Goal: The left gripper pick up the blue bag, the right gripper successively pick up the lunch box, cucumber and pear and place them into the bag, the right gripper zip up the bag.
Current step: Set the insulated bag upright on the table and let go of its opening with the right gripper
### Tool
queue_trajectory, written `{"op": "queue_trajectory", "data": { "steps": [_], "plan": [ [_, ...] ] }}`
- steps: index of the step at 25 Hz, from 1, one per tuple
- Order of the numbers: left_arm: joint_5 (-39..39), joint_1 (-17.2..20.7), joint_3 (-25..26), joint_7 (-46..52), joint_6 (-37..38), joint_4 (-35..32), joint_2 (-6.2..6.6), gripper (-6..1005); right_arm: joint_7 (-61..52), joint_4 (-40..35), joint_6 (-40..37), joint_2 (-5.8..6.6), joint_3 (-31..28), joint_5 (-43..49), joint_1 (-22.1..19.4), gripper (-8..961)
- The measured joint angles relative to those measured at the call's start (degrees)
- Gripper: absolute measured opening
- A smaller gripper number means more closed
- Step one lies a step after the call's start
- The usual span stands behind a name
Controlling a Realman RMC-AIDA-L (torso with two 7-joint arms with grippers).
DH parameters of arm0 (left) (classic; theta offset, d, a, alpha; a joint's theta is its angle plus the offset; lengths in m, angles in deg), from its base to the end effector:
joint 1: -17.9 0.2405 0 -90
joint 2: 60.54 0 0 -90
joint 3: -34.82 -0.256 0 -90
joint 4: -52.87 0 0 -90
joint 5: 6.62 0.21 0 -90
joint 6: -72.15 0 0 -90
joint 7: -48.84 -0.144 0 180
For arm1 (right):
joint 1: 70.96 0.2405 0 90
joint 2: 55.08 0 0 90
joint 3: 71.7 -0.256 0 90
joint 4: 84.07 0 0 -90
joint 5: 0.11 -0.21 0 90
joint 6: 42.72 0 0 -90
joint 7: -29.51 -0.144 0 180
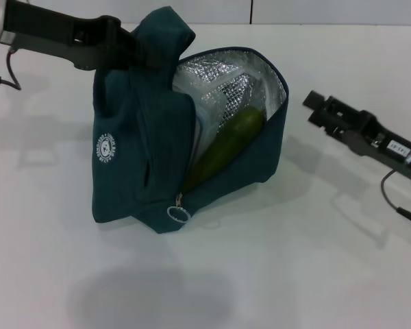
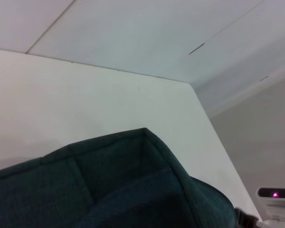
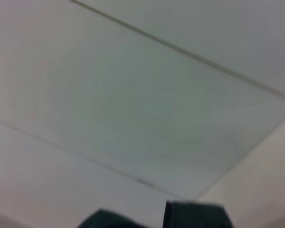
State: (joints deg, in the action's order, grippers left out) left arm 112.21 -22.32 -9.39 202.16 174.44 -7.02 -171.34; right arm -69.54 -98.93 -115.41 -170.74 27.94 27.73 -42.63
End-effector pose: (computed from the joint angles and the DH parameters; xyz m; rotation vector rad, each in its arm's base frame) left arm -0.1775 0.3764 0.0976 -2.5411 -1.6812 -0.4979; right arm 0.2563 0.3302 -0.0473 -2.0501 1.6877 1.3900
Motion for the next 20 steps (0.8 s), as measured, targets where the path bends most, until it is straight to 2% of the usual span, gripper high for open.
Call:
{"op": "queue_trajectory", "data": {
  "steps": [6,12,20],
  "plan": [
    [0.0,0.0,0.0,0.0,0.0,0.0,-0.03,41,-3.0,-0.5,0.4,-0.47,3.3,0.2,2.5,697],
    [0.0,-0.1,0.0,0.0,0.0,0.0,-0.03,42,-4.4,-0.8,0.9,-0.56,4.2,-0.1,4.7,695],
    [0.0,-0.2,0.0,-0.4,0.0,0.0,-0.03,42,-6.0,-1.8,2.9,-0.53,4.4,0.1,5.7,697]
  ]
}}
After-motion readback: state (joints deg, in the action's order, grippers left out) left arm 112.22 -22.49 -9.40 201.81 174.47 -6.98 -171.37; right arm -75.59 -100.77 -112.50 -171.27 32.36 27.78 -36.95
